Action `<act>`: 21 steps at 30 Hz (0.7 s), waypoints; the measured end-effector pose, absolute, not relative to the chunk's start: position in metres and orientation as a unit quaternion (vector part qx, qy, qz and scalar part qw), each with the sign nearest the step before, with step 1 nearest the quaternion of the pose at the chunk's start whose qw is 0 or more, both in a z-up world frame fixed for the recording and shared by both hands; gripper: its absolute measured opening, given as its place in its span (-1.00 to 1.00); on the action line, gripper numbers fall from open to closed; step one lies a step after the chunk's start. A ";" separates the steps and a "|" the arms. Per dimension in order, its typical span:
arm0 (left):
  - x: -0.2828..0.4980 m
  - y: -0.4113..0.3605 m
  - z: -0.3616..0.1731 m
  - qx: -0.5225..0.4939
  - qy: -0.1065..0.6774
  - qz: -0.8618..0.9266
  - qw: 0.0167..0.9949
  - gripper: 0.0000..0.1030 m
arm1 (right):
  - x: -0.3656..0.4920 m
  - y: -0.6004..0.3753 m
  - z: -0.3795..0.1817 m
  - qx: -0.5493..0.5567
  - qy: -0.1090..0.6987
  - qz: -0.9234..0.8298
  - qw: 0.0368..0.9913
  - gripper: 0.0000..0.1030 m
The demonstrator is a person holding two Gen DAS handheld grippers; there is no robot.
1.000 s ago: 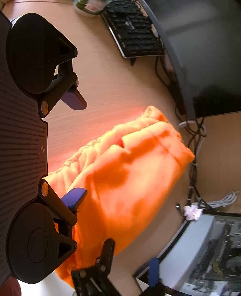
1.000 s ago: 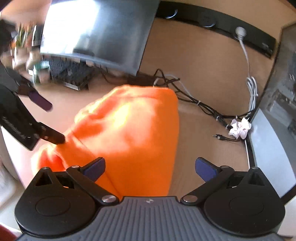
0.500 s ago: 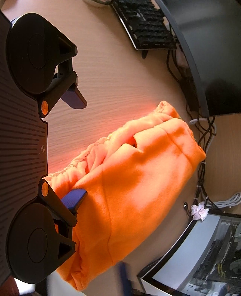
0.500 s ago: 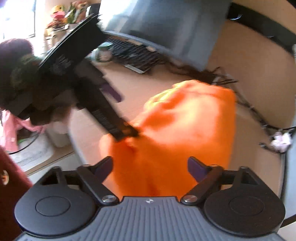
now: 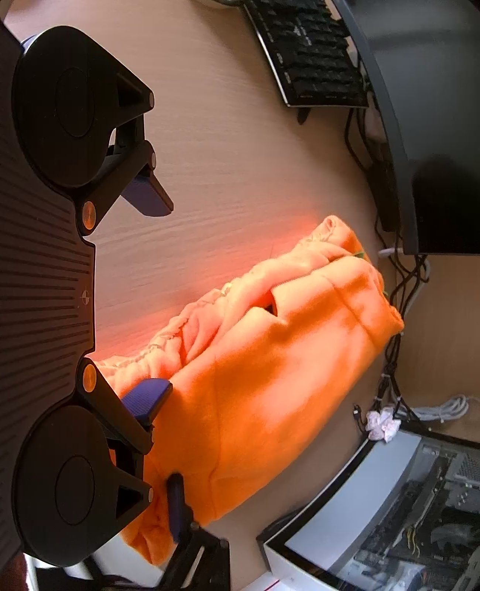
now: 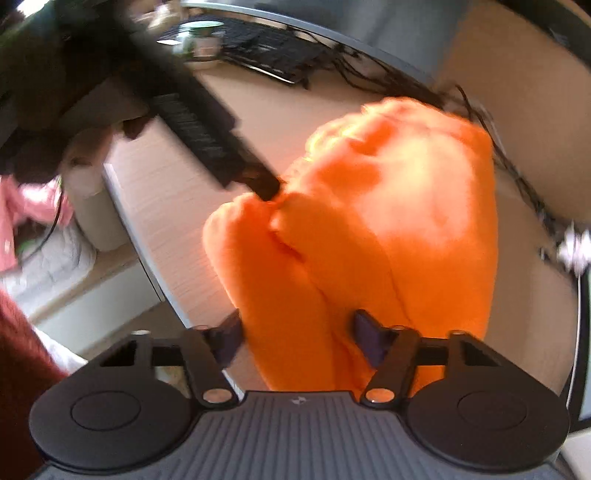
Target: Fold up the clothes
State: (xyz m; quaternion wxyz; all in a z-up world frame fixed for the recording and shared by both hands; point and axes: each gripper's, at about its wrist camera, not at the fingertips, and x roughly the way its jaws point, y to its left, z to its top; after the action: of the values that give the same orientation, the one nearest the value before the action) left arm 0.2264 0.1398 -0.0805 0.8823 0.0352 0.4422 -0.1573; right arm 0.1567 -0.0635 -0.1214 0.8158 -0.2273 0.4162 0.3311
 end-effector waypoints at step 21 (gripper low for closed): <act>0.238 0.110 -0.084 0.058 0.429 -0.236 0.870 0.99 | 0.131 -0.095 -0.098 -0.266 0.320 0.296 0.860 0.47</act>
State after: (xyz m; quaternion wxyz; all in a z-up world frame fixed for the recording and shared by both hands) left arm 0.2384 0.1101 -0.0843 0.8701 0.0582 0.4285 -0.2363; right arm 0.1313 -0.0953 -0.0979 0.8597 -0.2659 0.3203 0.2958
